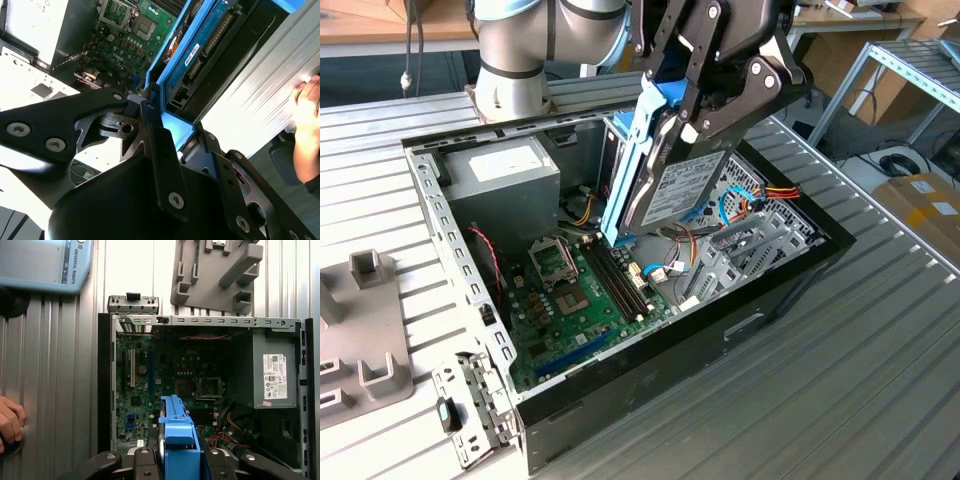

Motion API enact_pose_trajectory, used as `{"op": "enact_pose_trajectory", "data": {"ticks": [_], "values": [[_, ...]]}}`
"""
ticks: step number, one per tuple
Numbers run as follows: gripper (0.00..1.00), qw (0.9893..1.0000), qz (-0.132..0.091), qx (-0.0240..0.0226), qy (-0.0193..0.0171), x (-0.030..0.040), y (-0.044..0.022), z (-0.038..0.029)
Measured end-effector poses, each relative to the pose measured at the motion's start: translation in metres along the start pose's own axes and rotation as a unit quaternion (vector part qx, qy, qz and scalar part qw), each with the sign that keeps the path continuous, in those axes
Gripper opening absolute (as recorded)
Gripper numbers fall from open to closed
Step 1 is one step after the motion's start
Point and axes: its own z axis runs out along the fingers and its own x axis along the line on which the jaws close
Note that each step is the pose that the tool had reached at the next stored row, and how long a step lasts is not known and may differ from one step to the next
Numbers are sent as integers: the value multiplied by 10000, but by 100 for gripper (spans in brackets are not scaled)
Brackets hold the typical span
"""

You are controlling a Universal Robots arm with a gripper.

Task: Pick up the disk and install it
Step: 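Pick up the disk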

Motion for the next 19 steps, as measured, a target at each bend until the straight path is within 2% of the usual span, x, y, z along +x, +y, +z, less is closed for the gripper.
{"op": "enact_pose_trajectory", "data": {"ticks": [19], "values": [[37,10000,0,0,0,24,-35,9]]}}
